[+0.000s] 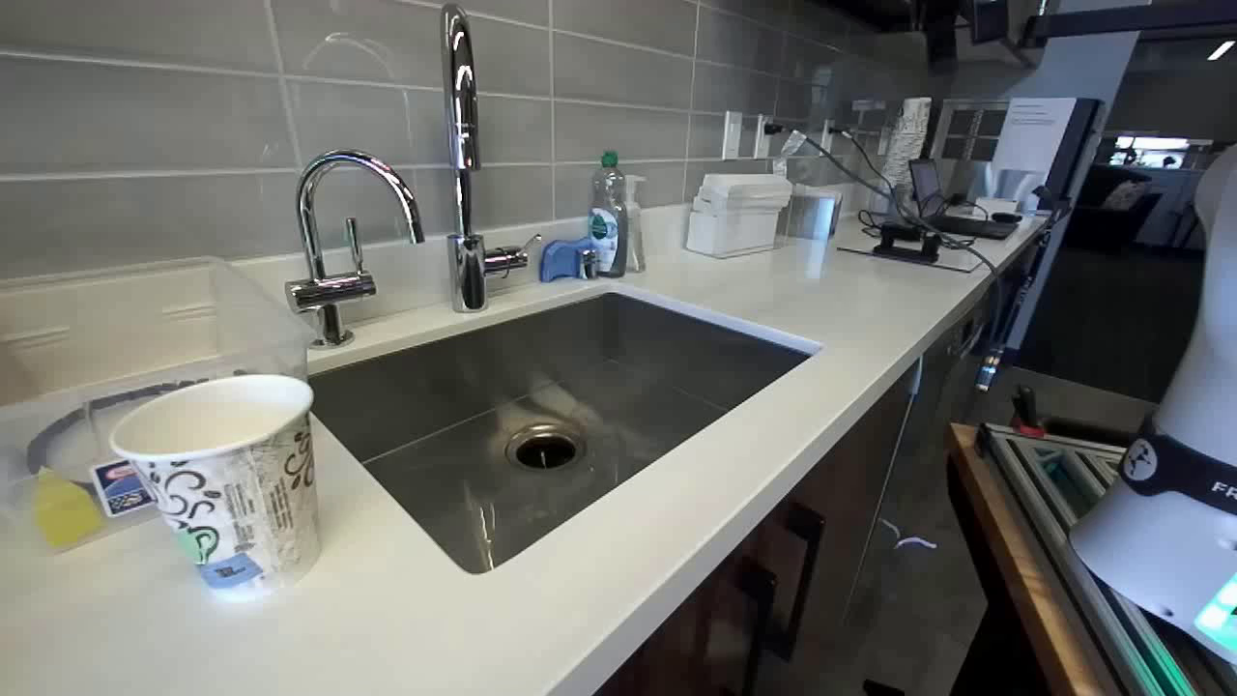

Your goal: Turn the tap faucet to the right

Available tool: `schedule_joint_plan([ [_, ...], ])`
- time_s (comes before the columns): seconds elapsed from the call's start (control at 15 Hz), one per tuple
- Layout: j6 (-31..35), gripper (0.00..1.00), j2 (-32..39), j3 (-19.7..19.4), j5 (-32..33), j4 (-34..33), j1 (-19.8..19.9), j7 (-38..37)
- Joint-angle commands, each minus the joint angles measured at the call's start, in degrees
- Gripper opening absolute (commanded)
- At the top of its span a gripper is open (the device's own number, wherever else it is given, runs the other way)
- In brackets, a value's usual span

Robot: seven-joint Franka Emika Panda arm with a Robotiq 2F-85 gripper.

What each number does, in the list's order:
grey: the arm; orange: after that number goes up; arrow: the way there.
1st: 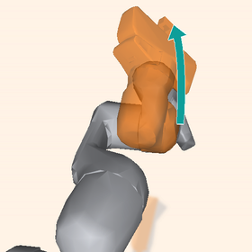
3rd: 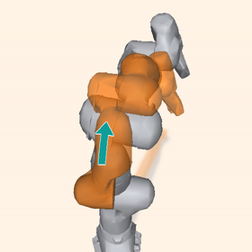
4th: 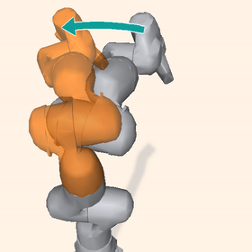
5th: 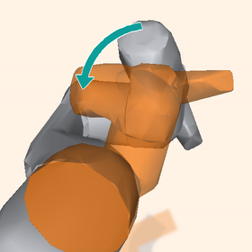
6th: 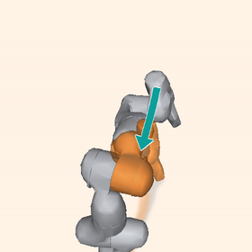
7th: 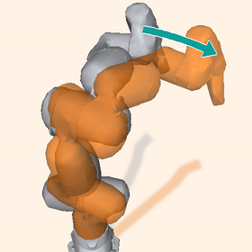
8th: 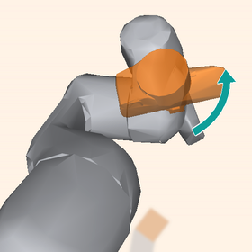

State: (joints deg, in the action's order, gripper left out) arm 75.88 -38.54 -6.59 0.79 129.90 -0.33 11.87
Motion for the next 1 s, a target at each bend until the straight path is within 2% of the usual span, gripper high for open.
schedule_joint_plan([
  [0.0, -0.11, 1.00, 0.08, 0.17, -0.09, -0.13, 0.24, 0.11],
  [0.33, -0.11, 1.00, 0.08, 0.18, -0.09, -0.13, 0.24, 0.11],
  [0.67, 2.31, 1.00, 4.35, 6.13, -10.31, -5.03, -0.86, -11.50],
  [0.8, 10.08, 1.00, 6.35, 9.57, -13.81, -7.02, -0.85, -16.46],
  [0.93, 19.90, 1.00, 10.40, 12.73, -13.13, -10.45, -0.45, -20.29],
])
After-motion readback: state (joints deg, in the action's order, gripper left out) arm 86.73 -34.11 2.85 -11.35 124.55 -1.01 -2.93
